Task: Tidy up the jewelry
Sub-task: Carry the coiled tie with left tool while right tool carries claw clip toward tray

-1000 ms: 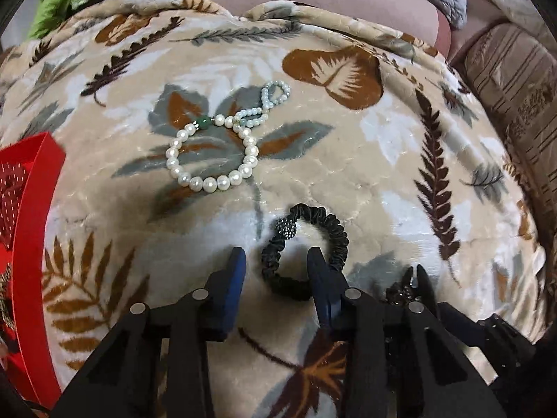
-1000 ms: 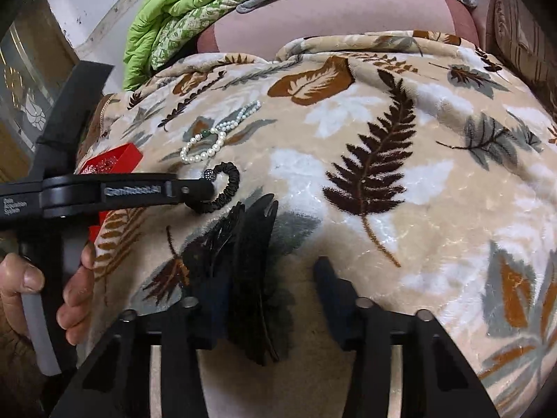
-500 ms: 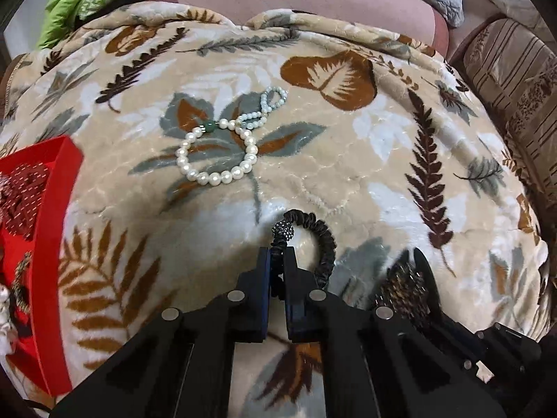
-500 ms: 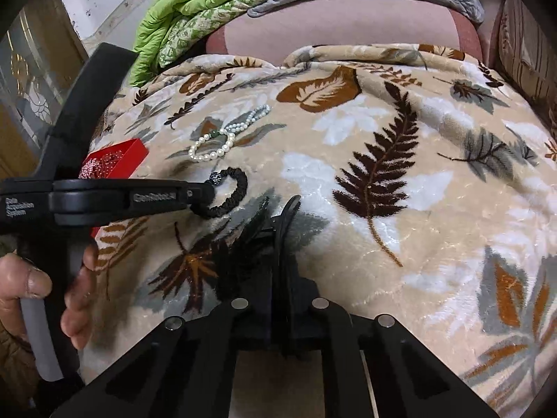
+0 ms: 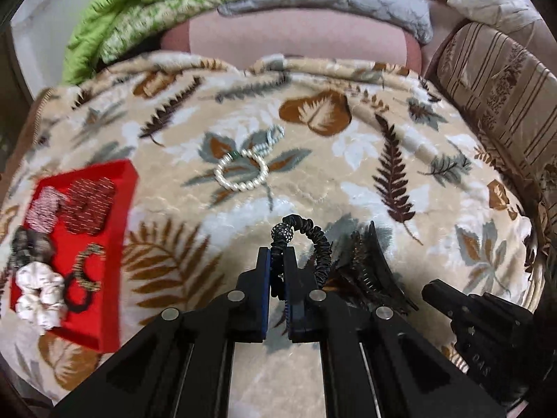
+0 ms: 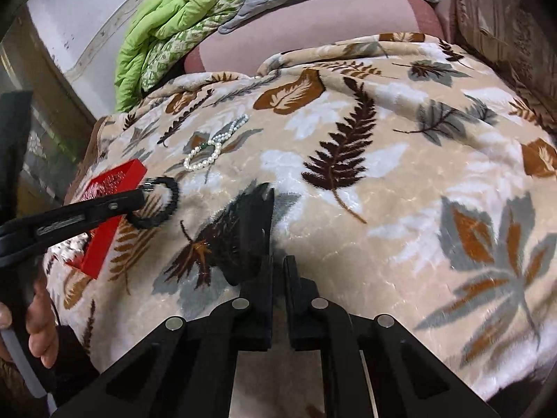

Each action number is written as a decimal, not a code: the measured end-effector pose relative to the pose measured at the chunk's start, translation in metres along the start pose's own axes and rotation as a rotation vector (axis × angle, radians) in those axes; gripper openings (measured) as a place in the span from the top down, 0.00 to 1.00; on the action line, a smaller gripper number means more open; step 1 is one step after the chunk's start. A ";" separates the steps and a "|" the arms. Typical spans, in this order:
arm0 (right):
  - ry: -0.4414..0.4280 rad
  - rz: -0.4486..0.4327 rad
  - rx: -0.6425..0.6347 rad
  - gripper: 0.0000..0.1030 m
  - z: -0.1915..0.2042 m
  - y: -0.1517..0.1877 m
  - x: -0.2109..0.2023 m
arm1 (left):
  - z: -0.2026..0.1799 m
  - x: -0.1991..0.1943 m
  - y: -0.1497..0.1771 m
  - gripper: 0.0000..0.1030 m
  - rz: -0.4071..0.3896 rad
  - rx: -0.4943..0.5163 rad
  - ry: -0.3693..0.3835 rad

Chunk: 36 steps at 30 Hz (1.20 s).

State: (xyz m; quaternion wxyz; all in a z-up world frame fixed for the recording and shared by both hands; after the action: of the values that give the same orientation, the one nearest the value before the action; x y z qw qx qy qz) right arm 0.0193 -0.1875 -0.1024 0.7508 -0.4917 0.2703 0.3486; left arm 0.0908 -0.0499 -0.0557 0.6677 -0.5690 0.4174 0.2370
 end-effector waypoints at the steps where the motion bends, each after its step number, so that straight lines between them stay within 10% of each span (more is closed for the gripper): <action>1: -0.003 -0.003 0.009 0.93 0.001 0.001 -0.005 | 0.001 -0.007 0.001 0.94 -0.015 0.005 -0.009; 36: -0.046 -0.013 -0.215 0.93 0.127 -0.013 -0.031 | 0.164 -0.088 0.059 0.93 -0.133 -0.202 -0.185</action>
State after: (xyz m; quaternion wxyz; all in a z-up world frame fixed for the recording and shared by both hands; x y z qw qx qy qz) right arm 0.0183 -0.0818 -0.0247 0.7020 -0.5631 0.2107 0.3818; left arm 0.0439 0.1351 -0.0148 0.6570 -0.6352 0.2895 0.2846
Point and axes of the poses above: each gripper's, at about its wrist camera, not at the fingertips, and x roughly the way its jaws point, z to its left, y to its underside, the point moved 7 cm from there along x, roughly the way its jaws point, and after that the axes turned 2 degrees about -y, right-handed, at the moved point
